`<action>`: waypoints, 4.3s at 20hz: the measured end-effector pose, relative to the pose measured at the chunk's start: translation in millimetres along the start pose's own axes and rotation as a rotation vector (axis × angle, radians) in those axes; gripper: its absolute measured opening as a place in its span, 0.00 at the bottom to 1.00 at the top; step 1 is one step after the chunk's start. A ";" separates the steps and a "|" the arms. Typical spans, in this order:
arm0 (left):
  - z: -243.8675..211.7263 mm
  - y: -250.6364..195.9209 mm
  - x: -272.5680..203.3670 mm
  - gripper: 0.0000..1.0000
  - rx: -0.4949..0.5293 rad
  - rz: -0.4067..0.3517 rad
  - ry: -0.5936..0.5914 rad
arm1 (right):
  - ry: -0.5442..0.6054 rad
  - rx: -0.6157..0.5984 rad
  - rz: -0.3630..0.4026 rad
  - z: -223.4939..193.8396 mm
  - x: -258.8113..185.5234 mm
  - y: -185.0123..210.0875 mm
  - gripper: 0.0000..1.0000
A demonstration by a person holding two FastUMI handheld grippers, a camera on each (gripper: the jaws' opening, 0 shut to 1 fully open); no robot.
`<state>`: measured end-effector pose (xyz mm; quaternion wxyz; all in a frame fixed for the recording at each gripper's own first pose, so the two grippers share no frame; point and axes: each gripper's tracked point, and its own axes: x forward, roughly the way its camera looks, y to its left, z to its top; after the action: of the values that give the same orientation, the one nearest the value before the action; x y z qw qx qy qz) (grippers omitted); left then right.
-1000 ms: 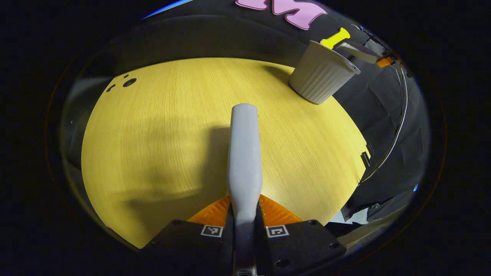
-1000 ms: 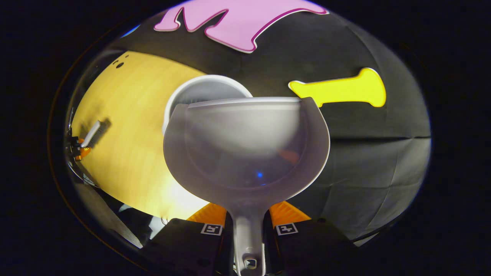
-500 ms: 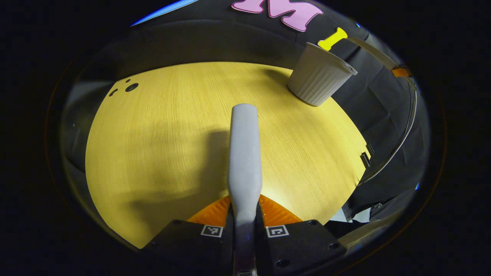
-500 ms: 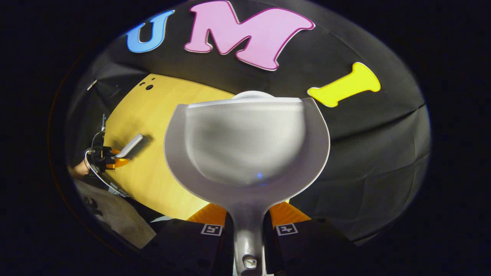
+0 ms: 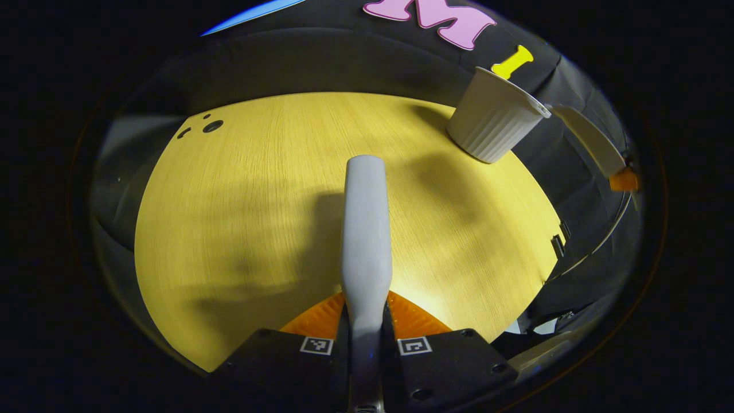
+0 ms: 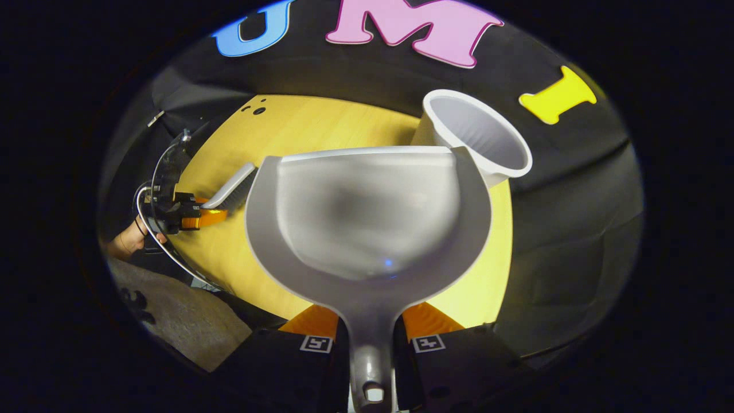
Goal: Pick up the small broom and dustpan from the desktop, sweep the trash into the dustpan with the broom, and then empty the trash into the garbage bin.
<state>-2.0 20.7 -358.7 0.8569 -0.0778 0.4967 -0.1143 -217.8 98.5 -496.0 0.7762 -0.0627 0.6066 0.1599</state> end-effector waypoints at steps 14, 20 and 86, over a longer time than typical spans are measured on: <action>7.5 -1.2 30.6 0.27 -0.006 0.158 0.022 | 0.060 0.082 0.031 -53.6 156.6 42.8 0.36; 6.3 -5.9 35.0 0.24 -0.001 0.219 0.036 | 0.065 0.083 0.053 -59.1 182.5 43.2 0.35; 146.6 -118.2 -165.1 0.76 0.149 0.132 -0.623 | -0.841 0.117 0.054 80.6 -70.8 56.4 0.72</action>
<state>32.0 -45.0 -119.4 0.9765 -0.0137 0.2048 -0.0652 -176.8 162.9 -401.8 0.9539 0.0680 0.2466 0.1572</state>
